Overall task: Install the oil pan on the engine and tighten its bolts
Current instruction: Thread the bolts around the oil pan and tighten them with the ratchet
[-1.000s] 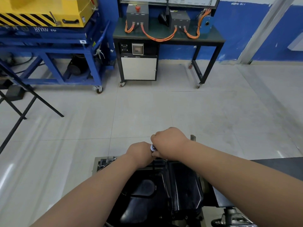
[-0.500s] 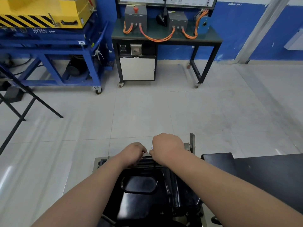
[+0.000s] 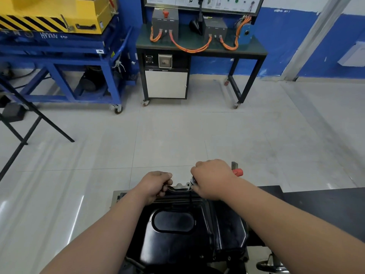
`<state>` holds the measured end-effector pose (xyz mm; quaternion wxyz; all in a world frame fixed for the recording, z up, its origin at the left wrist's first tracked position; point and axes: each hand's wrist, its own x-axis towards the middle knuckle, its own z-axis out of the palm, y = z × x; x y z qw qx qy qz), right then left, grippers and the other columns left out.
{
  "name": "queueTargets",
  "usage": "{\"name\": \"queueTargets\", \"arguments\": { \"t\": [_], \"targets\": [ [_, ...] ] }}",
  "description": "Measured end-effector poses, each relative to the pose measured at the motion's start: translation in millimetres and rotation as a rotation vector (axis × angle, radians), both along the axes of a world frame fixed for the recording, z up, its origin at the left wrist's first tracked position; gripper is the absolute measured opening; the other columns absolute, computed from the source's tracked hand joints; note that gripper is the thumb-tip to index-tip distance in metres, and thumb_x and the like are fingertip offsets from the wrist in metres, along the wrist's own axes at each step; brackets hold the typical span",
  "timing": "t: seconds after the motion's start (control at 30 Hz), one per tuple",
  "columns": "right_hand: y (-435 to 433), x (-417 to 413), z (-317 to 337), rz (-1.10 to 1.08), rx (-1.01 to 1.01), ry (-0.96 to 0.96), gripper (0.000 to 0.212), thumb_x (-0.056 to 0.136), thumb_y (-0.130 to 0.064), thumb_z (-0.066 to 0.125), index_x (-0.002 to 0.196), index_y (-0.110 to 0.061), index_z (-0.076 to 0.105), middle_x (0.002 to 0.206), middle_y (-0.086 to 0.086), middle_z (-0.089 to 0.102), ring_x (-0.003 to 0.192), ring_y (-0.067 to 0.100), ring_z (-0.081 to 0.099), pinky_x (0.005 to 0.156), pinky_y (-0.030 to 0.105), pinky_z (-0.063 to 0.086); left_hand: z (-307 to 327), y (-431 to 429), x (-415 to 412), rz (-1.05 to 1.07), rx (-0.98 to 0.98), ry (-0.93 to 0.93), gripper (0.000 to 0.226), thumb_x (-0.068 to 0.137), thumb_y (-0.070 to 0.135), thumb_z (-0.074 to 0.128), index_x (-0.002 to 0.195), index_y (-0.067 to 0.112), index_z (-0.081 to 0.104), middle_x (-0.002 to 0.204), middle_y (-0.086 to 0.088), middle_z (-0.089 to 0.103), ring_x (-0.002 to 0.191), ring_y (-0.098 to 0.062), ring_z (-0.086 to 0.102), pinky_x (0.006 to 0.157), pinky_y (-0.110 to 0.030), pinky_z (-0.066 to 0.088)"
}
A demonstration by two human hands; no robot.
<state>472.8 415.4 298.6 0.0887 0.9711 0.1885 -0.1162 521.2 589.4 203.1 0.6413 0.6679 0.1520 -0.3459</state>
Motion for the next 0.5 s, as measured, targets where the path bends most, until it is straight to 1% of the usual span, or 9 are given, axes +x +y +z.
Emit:
{"name": "queueTargets", "arguments": {
  "t": [0.1, 0.17, 0.23, 0.3, 0.37, 0.43, 0.47, 0.5],
  "targets": [
    [0, -2, -11, -0.037, 0.077, 0.052, 0.027, 0.088, -0.035, 0.045, 0.107, -0.017, 0.053, 0.106, 0.005, 0.06, 0.094, 0.028, 0.059, 0.072, 0.035, 0.035, -4, 3, 5, 0.011, 0.015, 0.033, 0.012, 0.091, 0.017, 0.056, 0.086, 0.007, 0.062, 0.064, 0.0, 0.052, 0.044, -0.009, 0.036, 0.035, -0.017, 0.025],
    [2, -1, -15, -0.057, 0.102, 0.104, 0.024, 0.09, -0.031, 0.043, 0.106, -0.017, 0.054, 0.107, 0.004, 0.061, 0.095, 0.028, 0.059, 0.076, 0.034, 0.038, -6, 3, 8, 0.012, -0.009, 0.083, 0.014, 0.092, 0.013, 0.052, 0.088, 0.005, 0.063, 0.063, -0.001, 0.048, 0.046, -0.009, 0.035, 0.035, -0.018, 0.025],
    [2, 4, -11, -0.082, 0.139, 0.112, 0.021, 0.09, -0.028, 0.043, 0.102, -0.016, 0.055, 0.104, 0.005, 0.062, 0.093, 0.028, 0.059, 0.076, 0.035, 0.042, -9, 3, 10, -0.002, -0.032, 0.129, 0.015, 0.091, 0.009, 0.05, 0.087, 0.004, 0.063, 0.062, -0.001, 0.048, 0.046, -0.009, 0.035, 0.035, -0.018, 0.025],
    [-1, 12, 0, -0.136, 0.23, 0.078, 0.017, 0.086, -0.027, 0.045, 0.097, -0.019, 0.056, 0.097, 0.003, 0.063, 0.089, 0.026, 0.058, 0.069, 0.032, 0.043, -11, 2, 13, -0.037, -0.061, 0.165, 0.015, 0.091, 0.007, 0.049, 0.088, 0.003, 0.063, 0.062, 0.0, 0.049, 0.045, -0.008, 0.035, 0.035, -0.017, 0.025],
    [-6, 18, 18, -0.208, 0.348, 0.035, 0.011, 0.084, -0.03, 0.048, 0.09, -0.025, 0.055, 0.086, -0.004, 0.062, 0.083, 0.021, 0.057, 0.061, 0.028, 0.037, -13, 1, 17, -0.054, -0.102, 0.199, 0.016, 0.093, 0.009, 0.047, 0.088, 0.005, 0.062, 0.06, 0.001, 0.049, 0.043, -0.007, 0.035, 0.035, -0.016, 0.025],
    [-11, 20, 35, -0.316, 0.434, -0.034, 0.004, 0.082, -0.034, 0.05, 0.083, -0.031, 0.053, 0.071, -0.012, 0.055, 0.068, 0.009, 0.052, 0.05, 0.021, 0.028, -15, 3, 21, -0.017, -0.153, 0.227, 0.019, 0.095, 0.015, 0.047, 0.085, 0.006, 0.059, 0.056, 0.003, 0.046, 0.04, -0.006, 0.032, 0.034, -0.016, 0.023],
    [-12, 21, 41, -0.377, 0.483, -0.068, 0.003, 0.081, -0.034, 0.051, 0.08, -0.032, 0.053, 0.067, -0.015, 0.053, 0.059, 0.002, 0.049, 0.047, 0.019, 0.025, -16, 4, 23, 0.017, -0.172, 0.239, 0.021, 0.096, 0.02, 0.047, 0.083, 0.008, 0.058, 0.054, 0.004, 0.043, 0.039, -0.005, 0.03, 0.033, -0.016, 0.021],
    [-12, 23, 44, -0.425, 0.554, -0.088, 0.003, 0.08, -0.033, 0.052, 0.077, -0.032, 0.054, 0.066, -0.016, 0.052, 0.054, -0.001, 0.047, 0.046, 0.019, 0.027, -17, 6, 25, 0.055, -0.185, 0.251, 0.024, 0.096, 0.025, 0.048, 0.08, 0.009, 0.057, 0.051, 0.005, 0.04, 0.037, -0.005, 0.028, 0.032, -0.016, 0.019]
  ]
}}
